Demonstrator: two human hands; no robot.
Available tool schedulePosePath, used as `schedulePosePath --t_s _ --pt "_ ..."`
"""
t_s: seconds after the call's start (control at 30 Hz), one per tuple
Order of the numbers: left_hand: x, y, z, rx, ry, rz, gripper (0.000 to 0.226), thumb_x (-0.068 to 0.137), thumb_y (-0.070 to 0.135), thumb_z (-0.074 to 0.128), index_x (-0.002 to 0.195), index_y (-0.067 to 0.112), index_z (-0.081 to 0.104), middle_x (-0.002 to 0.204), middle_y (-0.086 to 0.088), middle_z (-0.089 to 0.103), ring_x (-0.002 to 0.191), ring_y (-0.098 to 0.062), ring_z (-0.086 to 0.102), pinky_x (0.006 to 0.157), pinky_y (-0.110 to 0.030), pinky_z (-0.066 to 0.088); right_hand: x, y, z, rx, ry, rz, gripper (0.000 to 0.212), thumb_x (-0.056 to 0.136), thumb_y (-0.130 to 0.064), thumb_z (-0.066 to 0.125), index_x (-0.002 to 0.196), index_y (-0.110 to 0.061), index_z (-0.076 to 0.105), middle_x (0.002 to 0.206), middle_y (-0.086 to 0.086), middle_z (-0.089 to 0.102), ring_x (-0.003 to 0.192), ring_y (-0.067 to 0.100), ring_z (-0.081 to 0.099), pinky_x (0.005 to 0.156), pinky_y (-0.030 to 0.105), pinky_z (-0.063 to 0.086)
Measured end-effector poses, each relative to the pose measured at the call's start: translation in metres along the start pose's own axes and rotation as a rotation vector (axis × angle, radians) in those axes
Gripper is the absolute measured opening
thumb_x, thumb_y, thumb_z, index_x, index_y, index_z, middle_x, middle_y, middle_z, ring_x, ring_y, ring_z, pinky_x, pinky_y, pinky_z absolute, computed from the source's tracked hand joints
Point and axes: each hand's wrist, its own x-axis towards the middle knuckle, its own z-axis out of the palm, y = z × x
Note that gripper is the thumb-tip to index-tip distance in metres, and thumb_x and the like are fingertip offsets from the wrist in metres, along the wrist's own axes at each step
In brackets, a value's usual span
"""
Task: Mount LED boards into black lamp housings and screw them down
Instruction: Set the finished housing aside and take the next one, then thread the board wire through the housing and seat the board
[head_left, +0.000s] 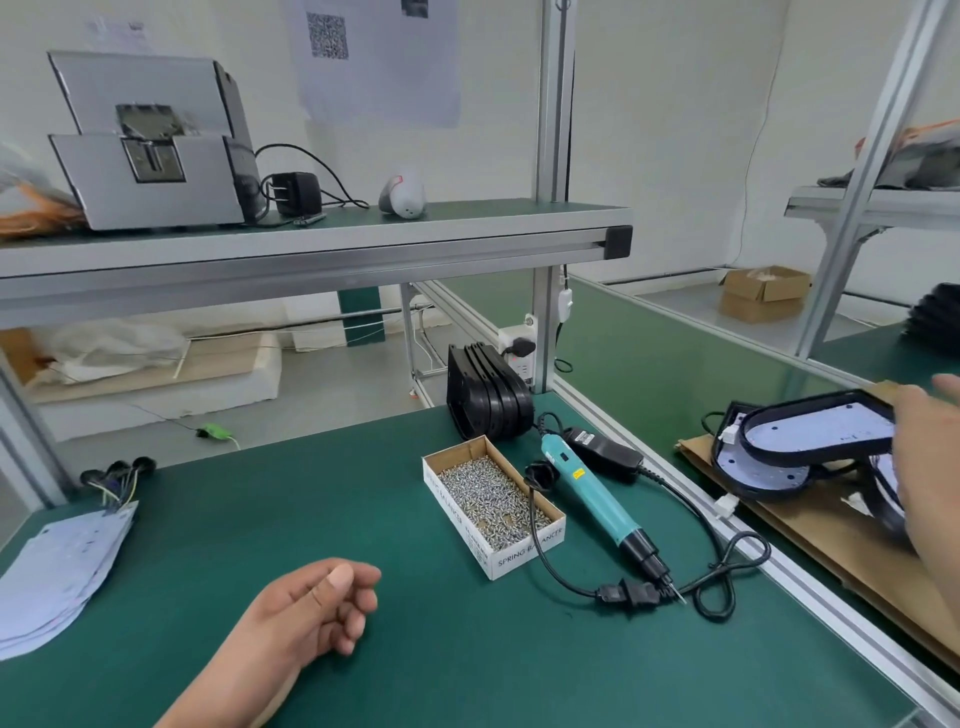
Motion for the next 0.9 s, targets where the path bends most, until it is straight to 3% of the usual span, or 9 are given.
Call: schedulePosePath --t_s 0.07,0.17,0.3,0.4,0.53,0.7,0.9 --pt "-0.001 0.001 0.002 0.003 -0.004 -0.003 0.036 0.099 0.027 0.057 0.112 0.001 0.078 0.096 -0.025 0.07 0.075 -0.029 0.062 0.062 -0.034 0.054 -0.006 -0.001 0.006 -0.048 -0.052 -0.099 0.032 0.09 -0.029 0.054 0.113 -0.01 0.067 0.11 0.023 0.068 0.104 0.047 0.063 0.095 0.067 0.051" --pt "-0.003 0.004 0.004 0.007 -0.004 -0.007 0.037 0.098 0.029 0.058 0.113 0.002 0.078 0.097 -0.024 0.07 0.076 -0.028 0.062 0.063 -0.034 0.054 -0.024 -0.012 0.017 -0.052 -0.096 -0.19 0.026 0.093 -0.027 0.057 0.114 -0.02 0.07 0.121 0.007 0.069 0.122 0.032 0.058 0.11 0.06 0.043" --pt "-0.008 0.009 0.009 0.022 -0.014 -0.004 0.036 0.103 0.033 0.062 0.114 0.004 0.078 0.099 -0.022 0.07 0.078 -0.026 0.062 0.066 -0.033 0.054 -0.061 -0.029 0.039 -0.037 -0.219 -0.405 0.018 0.092 -0.024 0.059 0.094 -0.017 0.075 0.098 0.008 0.075 0.107 0.036 0.062 0.107 0.058 0.042" --pt "-0.012 0.015 0.013 0.032 -0.02 0.002 0.037 0.1 0.039 0.067 0.112 0.006 0.079 0.099 -0.018 0.071 0.08 -0.025 0.061 0.068 -0.031 0.053 -0.094 -0.048 0.056 -0.007 -0.356 -0.483 0.014 0.094 -0.02 0.061 0.089 -0.019 0.074 0.093 0.006 0.074 0.103 0.035 0.061 0.102 0.057 0.045" --pt "-0.015 0.019 0.017 0.032 -0.027 0.001 0.039 0.097 0.04 0.065 0.111 0.007 0.079 0.1 -0.017 0.071 0.081 -0.024 0.06 0.069 -0.032 0.052 -0.135 -0.07 0.084 -0.037 -0.51 -0.482 0.011 0.099 -0.021 0.066 0.1 -0.02 0.078 0.106 0.002 0.072 0.116 0.028 0.053 0.1 0.049 0.045" --pt "-0.017 0.022 0.018 0.022 -0.034 -0.002 0.042 0.096 0.046 0.069 0.112 0.008 0.078 0.1 -0.015 0.071 0.079 -0.022 0.06 0.069 -0.03 0.052 -0.185 -0.104 0.132 -0.073 -0.716 -0.662 0.013 0.102 -0.026 0.064 0.107 -0.027 0.076 0.109 -0.009 0.065 0.112 0.018 0.054 0.09 0.034 0.038" --pt "-0.017 0.023 0.018 0.017 -0.02 0.003 0.046 0.093 0.052 0.07 0.111 0.01 0.079 0.099 -0.013 0.072 0.077 -0.02 0.06 0.067 -0.029 0.05 -0.215 -0.162 0.197 -0.282 -0.898 -1.161 0.035 0.1 -0.022 0.067 0.135 -0.026 0.068 0.118 0.001 0.058 0.119 0.025 0.046 0.102 0.041 0.047"
